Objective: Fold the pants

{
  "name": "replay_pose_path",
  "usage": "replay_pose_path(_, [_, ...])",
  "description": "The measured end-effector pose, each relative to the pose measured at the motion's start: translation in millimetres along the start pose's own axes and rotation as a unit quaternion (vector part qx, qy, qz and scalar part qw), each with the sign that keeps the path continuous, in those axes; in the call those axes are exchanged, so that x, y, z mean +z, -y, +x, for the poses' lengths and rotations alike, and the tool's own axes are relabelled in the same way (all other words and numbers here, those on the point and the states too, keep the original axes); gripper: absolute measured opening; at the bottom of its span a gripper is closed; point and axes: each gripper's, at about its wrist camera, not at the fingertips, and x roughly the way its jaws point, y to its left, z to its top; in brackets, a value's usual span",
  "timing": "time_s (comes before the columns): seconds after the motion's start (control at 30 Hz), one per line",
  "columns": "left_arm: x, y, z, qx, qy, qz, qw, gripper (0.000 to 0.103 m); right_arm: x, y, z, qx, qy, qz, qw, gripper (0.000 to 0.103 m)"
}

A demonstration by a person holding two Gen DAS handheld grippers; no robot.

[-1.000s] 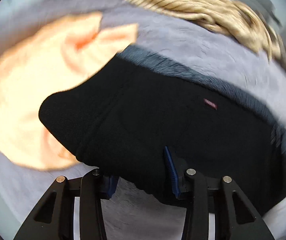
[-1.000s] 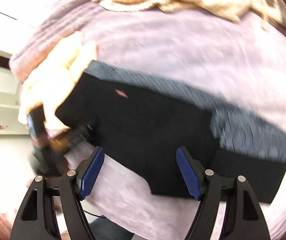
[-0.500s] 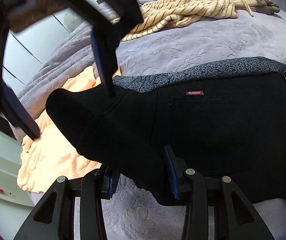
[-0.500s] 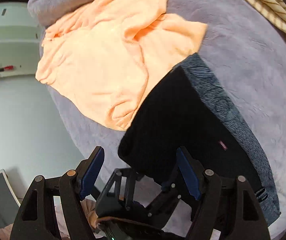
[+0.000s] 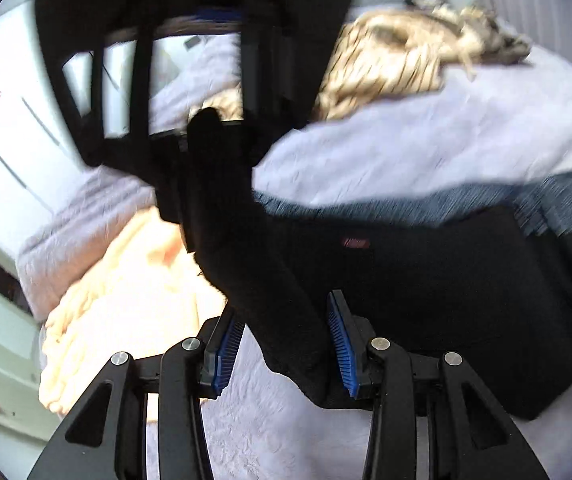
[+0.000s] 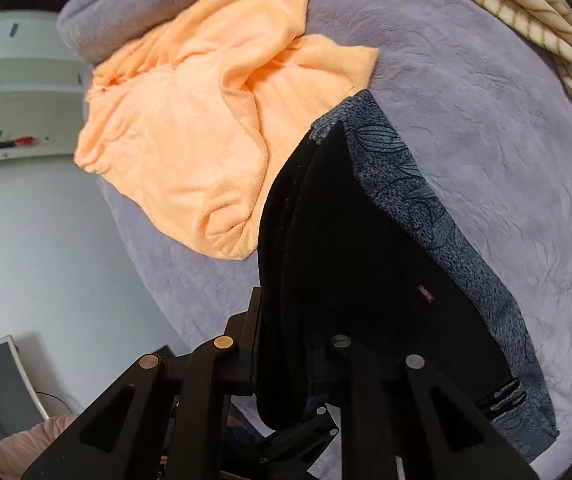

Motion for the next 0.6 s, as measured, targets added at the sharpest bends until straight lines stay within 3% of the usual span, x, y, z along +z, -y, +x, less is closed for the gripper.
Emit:
replay_pose_path(0.13, [26, 16, -35, -0.033, 0.038, 0.0, 0.9987, 0.042, -42, 38, -53, 0.075, 0.07, 0.039, 0.994, 0.017])
replay_pose_path(0.27, [50, 36, -63, -0.07, 0.064, 0.0, 0.9954, 0.042, -90, 71, -94, 0.112, 0.13, 0.072, 0.982, 0.018])
replay_pose_path(0.6, [92, 121, -122, -0.125, 0.11, 0.065, 0.9839, 0.042, -213, 154, -159, 0.158, 0.235, 0.142, 0.948, 0.019])
